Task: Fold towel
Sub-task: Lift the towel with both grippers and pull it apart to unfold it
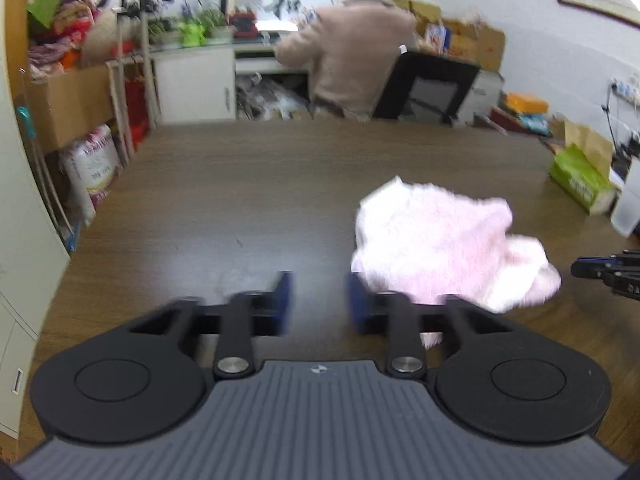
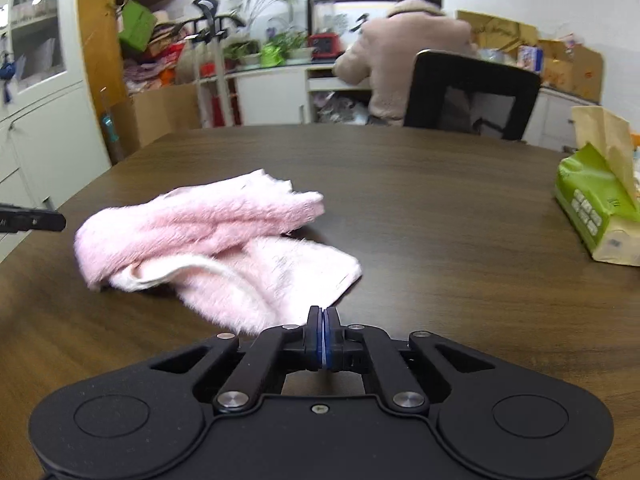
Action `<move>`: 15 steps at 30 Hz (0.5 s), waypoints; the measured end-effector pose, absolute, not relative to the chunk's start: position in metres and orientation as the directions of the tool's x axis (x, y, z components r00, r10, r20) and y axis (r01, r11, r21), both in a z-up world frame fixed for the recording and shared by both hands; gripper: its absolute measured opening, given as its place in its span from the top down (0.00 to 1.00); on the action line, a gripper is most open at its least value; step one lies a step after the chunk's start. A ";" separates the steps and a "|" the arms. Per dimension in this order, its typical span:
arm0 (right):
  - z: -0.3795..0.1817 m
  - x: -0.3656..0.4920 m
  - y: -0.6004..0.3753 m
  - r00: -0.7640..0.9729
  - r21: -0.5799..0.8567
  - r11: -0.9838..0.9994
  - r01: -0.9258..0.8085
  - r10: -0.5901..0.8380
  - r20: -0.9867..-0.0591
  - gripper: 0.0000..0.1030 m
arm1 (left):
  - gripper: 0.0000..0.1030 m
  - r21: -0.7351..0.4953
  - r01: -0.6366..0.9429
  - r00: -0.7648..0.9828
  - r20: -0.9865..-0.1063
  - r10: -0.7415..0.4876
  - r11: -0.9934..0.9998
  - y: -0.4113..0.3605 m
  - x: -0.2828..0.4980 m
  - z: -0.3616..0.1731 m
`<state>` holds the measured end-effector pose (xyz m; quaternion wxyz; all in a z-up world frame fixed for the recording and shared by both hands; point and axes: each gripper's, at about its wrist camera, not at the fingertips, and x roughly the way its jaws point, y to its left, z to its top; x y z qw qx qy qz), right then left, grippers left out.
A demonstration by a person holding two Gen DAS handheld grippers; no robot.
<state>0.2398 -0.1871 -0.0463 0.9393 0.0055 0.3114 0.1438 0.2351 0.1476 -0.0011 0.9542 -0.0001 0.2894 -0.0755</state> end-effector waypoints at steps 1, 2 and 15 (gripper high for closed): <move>-0.040 0.237 -0.186 0.788 0.124 0.957 -0.260 0.285 -0.546 0.54 | 0.00 -0.031 0.154 0.839 -0.524 -0.147 0.988 0.140 0.233 0.006; -0.037 0.236 -0.186 0.793 0.139 0.955 -0.261 0.294 -0.534 0.43 | 0.00 -0.006 0.170 0.851 -0.503 -0.150 0.985 0.127 0.234 0.012; -0.042 0.246 -0.189 0.798 0.170 0.969 -0.181 0.245 -0.550 0.29 | 0.04 0.287 0.413 0.749 -0.647 -0.143 0.864 -0.041 0.343 -0.034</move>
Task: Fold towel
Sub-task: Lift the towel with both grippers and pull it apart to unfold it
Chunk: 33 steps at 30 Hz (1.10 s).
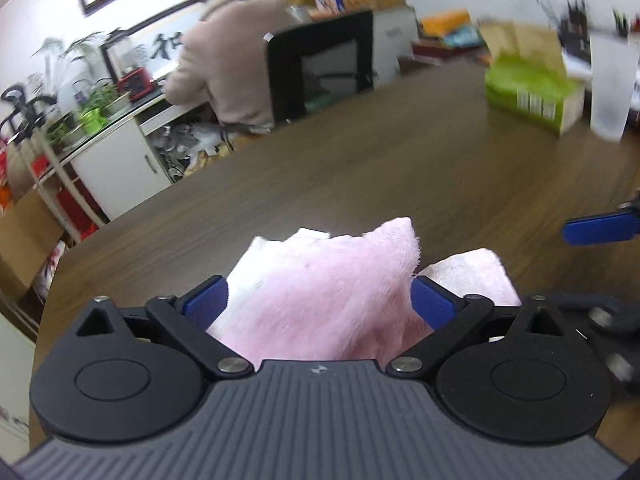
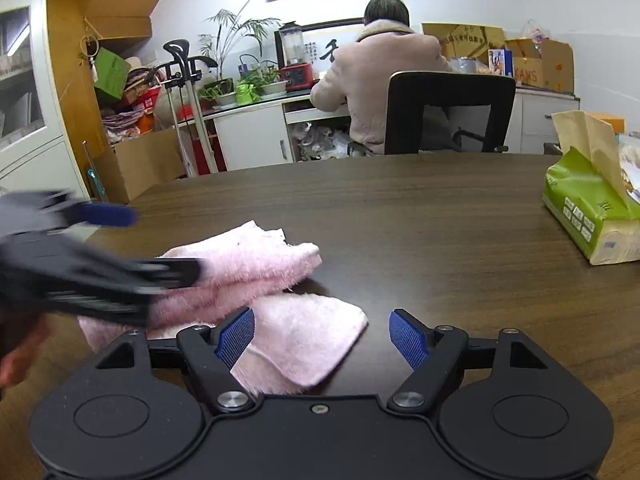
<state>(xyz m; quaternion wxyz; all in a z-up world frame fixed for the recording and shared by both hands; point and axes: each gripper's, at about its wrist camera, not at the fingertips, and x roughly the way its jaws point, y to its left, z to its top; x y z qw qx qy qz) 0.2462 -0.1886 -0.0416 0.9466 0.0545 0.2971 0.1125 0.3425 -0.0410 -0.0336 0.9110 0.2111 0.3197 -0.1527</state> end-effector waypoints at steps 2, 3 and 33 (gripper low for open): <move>-0.043 0.243 -0.189 0.798 0.173 0.967 -0.188 0.253 -0.548 0.29 | 0.11 0.272 0.424 0.730 -0.667 -0.148 0.864 -0.046 0.351 -0.037; -0.044 0.243 -0.189 0.796 0.169 0.968 -0.188 0.251 -0.551 0.29 | 0.16 0.265 0.429 0.721 -0.677 -0.150 0.864 -0.048 0.354 -0.039; -0.060 0.290 -0.137 0.663 0.127 0.921 -0.369 0.357 -0.658 0.53 | 0.93 0.012 0.033 0.859 -0.512 -0.022 0.999 0.180 0.268 0.029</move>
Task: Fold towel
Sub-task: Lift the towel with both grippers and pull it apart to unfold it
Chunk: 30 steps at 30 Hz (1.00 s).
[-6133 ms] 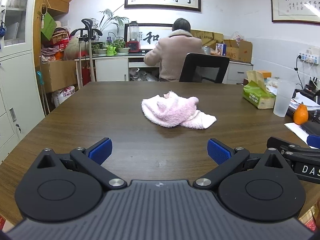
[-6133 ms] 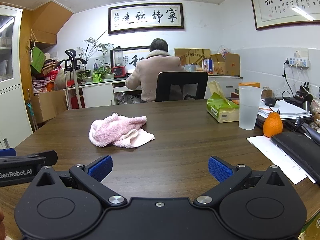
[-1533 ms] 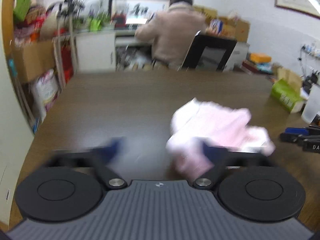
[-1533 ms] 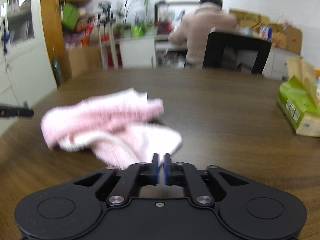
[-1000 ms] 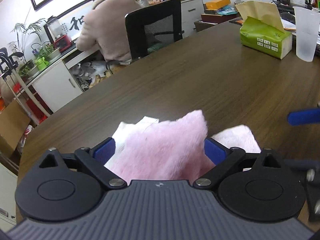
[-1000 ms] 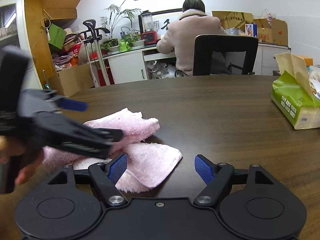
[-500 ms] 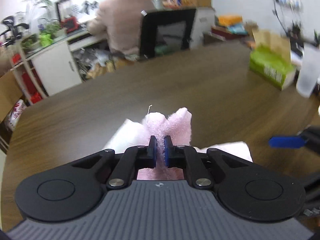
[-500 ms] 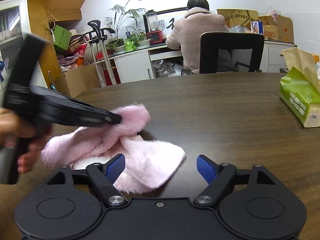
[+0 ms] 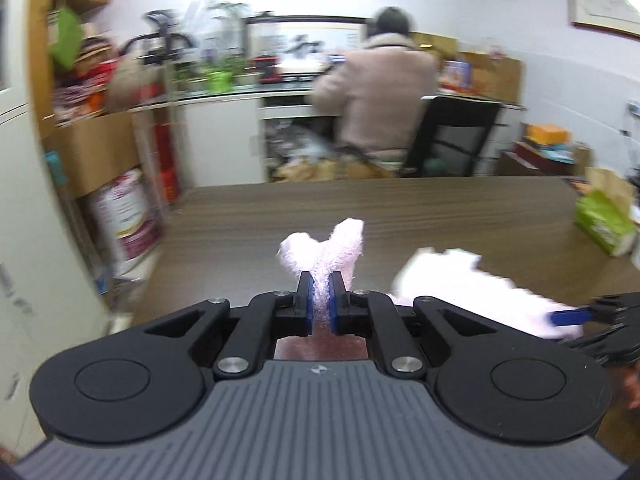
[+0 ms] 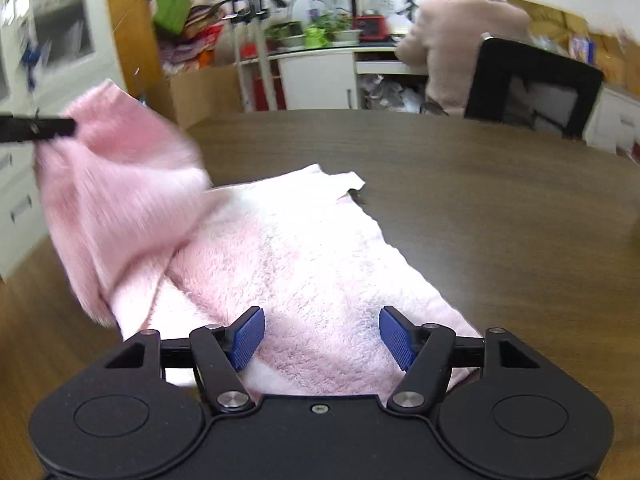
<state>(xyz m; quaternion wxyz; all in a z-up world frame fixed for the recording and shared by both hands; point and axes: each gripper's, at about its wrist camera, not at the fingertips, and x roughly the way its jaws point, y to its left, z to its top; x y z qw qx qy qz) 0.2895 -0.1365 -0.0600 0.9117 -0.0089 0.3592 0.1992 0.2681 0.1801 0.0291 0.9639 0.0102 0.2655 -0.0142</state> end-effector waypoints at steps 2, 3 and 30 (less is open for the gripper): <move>-0.060 0.288 -0.146 0.671 0.146 0.934 -0.327 0.339 -0.660 0.71 | 0.93 0.012 -0.006 0.858 -0.513 0.012 1.000 0.198 0.262 0.027; -0.059 0.287 -0.152 0.671 0.150 0.939 -0.309 0.327 -0.665 0.84 | 0.93 0.016 -0.022 0.857 -0.514 0.028 1.000 0.206 0.258 0.025; -0.022 0.216 -0.147 0.752 0.021 0.954 -0.300 0.250 -0.610 0.32 | 0.00 -0.002 -0.021 0.784 -0.621 0.015 1.000 0.240 0.256 -0.005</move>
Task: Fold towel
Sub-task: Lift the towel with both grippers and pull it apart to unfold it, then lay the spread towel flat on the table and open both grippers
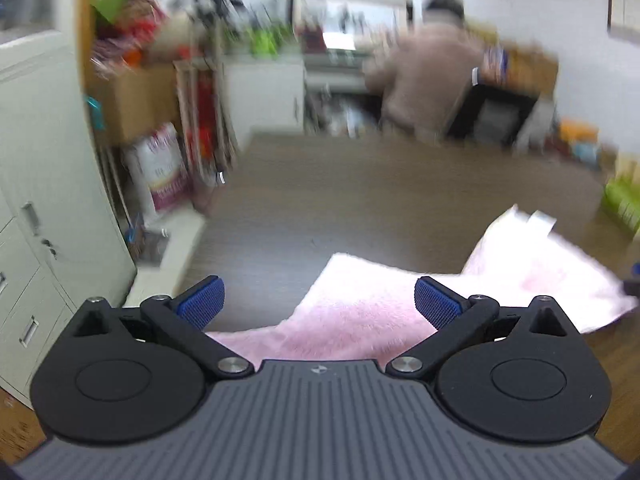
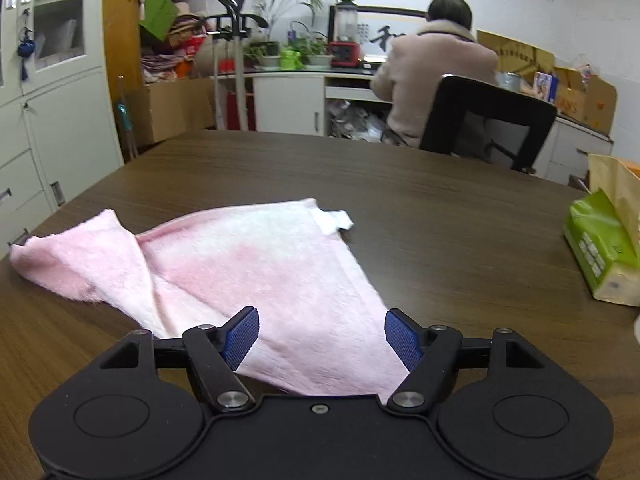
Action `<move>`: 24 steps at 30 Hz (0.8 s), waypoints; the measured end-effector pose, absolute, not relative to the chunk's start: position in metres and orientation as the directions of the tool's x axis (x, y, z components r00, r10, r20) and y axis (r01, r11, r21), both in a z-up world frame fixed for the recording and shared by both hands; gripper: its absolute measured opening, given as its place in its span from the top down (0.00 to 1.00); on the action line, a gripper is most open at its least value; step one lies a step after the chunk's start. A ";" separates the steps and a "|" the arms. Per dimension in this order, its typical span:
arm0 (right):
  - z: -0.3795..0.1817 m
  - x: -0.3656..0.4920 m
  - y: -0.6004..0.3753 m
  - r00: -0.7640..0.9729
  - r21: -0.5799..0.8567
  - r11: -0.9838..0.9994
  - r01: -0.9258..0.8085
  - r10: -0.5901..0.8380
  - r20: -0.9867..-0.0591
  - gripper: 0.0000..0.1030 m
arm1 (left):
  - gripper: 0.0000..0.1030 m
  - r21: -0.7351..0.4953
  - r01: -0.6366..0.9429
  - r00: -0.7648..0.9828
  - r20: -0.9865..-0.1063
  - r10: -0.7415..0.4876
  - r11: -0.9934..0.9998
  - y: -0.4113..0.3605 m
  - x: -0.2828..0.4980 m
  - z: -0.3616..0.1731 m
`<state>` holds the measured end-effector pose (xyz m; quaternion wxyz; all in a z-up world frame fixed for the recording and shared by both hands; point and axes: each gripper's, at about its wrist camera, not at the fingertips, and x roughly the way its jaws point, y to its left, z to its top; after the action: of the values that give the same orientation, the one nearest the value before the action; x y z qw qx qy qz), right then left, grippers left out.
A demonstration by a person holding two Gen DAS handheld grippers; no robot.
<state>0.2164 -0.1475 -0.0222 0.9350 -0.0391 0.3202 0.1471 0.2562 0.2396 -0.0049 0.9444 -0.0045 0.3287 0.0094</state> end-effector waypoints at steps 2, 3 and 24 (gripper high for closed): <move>-0.024 0.216 -0.149 0.752 0.039 0.954 -0.296 0.258 -0.606 0.32 | 0.07 0.046 -0.037 0.728 -0.683 0.058 0.998 0.233 0.299 -0.021; -0.025 0.215 -0.150 0.752 0.048 0.955 -0.293 0.262 -0.605 0.32 | 0.07 0.056 -0.037 0.713 -0.698 0.066 0.998 0.230 0.309 -0.026; -0.017 0.235 -0.174 0.779 0.113 0.946 -0.303 0.314 -0.543 0.28 | 0.97 -0.072 -0.015 0.695 -0.718 -0.041 0.997 0.224 0.302 -0.023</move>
<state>0.2347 -0.1739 -0.0172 0.9430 0.0096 0.2897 0.1637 0.3021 0.2241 -0.0234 0.9200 -0.0359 0.3903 -0.0073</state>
